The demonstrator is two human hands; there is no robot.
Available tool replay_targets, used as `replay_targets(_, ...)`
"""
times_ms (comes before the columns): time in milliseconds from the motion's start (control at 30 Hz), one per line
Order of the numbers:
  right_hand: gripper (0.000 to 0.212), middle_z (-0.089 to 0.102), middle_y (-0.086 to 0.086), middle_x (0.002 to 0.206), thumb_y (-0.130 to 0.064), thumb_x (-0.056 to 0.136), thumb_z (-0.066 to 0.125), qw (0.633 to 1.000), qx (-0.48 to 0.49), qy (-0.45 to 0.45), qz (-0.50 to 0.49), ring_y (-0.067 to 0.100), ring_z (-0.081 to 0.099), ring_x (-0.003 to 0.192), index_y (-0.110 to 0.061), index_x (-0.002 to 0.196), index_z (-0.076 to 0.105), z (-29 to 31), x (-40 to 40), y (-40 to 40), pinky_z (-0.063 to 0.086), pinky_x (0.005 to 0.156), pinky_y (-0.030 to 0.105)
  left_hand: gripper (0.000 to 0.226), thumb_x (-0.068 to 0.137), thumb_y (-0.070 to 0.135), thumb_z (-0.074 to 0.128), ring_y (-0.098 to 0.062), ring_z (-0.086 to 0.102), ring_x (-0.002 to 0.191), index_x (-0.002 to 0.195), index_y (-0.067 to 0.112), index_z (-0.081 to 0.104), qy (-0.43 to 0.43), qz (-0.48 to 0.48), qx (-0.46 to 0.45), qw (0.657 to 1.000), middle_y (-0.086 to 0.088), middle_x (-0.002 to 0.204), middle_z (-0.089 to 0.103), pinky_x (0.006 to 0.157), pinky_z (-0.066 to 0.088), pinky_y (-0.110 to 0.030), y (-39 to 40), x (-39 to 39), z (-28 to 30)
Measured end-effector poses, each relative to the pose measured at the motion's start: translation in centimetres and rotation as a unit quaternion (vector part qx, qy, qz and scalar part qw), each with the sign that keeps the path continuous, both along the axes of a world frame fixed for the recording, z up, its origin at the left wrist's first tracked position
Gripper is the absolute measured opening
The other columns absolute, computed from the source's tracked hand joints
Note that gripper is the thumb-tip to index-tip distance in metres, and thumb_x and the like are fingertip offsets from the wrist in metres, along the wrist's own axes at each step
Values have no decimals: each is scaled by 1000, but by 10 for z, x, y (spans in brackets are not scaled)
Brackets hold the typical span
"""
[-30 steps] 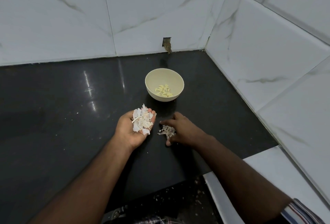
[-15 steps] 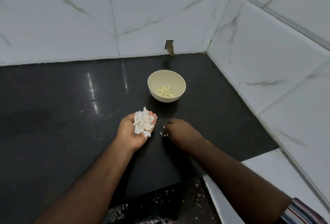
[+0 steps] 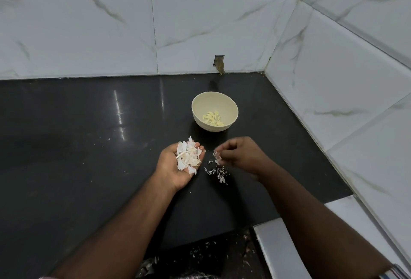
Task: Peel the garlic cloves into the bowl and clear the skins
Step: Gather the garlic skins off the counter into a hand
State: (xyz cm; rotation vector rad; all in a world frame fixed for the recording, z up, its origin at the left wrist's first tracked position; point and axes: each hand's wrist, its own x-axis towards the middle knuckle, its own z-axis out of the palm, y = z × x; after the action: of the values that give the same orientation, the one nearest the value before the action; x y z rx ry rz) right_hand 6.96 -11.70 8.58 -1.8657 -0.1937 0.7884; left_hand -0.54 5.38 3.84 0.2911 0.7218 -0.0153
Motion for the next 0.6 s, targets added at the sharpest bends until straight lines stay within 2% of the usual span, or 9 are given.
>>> replay_targets(100, 14, 75, 14, 84, 4, 88, 66, 995, 9, -81, 59, 18, 70, 71, -7, 89, 73, 22, -12, 22, 61, 73, 27, 33, 94, 12, 41, -32, 68, 86, 104, -7, 66, -39, -41, -3, 998, -22, 106, 67, 82, 59, -41, -8, 3, 1)
replay_targets(200, 13, 73, -1, 87, -8, 90, 64, 955, -117, -237, 132, 10, 69, 75, -17, 95, 73, 30, -22, 42, 54, 69, 18, 33, 96, 13, 40, -26, 68, 78, 89, 0, 69, -38, -65, -9, 997, -14, 90, 69, 80, 53, -34, -14, 5, 0)
replay_targets(267, 15, 69, -4, 95, -10, 93, 61, 922, -176, -302, 168, 9, 62, 85, -19, 100, 71, 33, -26, 53, 45, 66, 19, 25, 92, 13, 46, -24, 68, 78, 84, 4, 67, -34, -75, -10, 997, -10, 86, 66, 76, 55, -33, -16, 6, 5)
replay_targets(367, 16, 66, -1, 103, -9, 94, 58, 895, -208, -336, 208, 14, 60, 95, -18, 104, 67, 29, -29, 61, 41, 72, 25, 28, 84, 18, 56, -19, 69, 56, 62, 6, 67, -31, -76, 5, 997, -4, 62, 65, 52, 57, -25, -20, 5, 15)
replay_targets(400, 16, 65, 0, 103, -9, 93, 58, 887, -216, -345, 217, 15, 60, 96, -18, 103, 66, 28, -30, 63, 43, 73, 27, 24, 80, 19, 59, -17, 68, 51, 60, 8, 65, -30, -75, 13, 997, -1, 57, 62, 48, 55, -23, -21, 4, 17)
replay_targets(467, 19, 64, 1, 100, -6, 90, 59, 868, -223, -376, 235, 18, 59, 96, -17, 103, 68, 26, -30, 65, 46, 74, 30, 20, 80, 18, 60, -17, 67, 51, 63, 10, 62, -24, -64, 19, 997, 0, 57, 60, 49, 56, -24, -21, 4, 15)
replay_targets(533, 23, 66, 0, 99, -4, 89, 59, 859, -219, -396, 238, 17, 59, 96, -18, 104, 70, 28, -30, 65, 45, 74, 28, 32, 93, 19, 52, -19, 69, 53, 66, 8, 65, -20, -58, 19, 998, -4, 60, 65, 49, 56, -24, -18, 5, 11)
replay_targets(600, 27, 68, 0, 102, -4, 90, 56, 866, -209, -393, 228, 16, 60, 95, -20, 105, 72, 31, -30, 63, 44, 75, 27, 40, 99, 19, 46, -20, 70, 55, 69, 7, 68, -27, -63, 15, 998, -7, 63, 69, 49, 56, -24, -17, 6, 9)
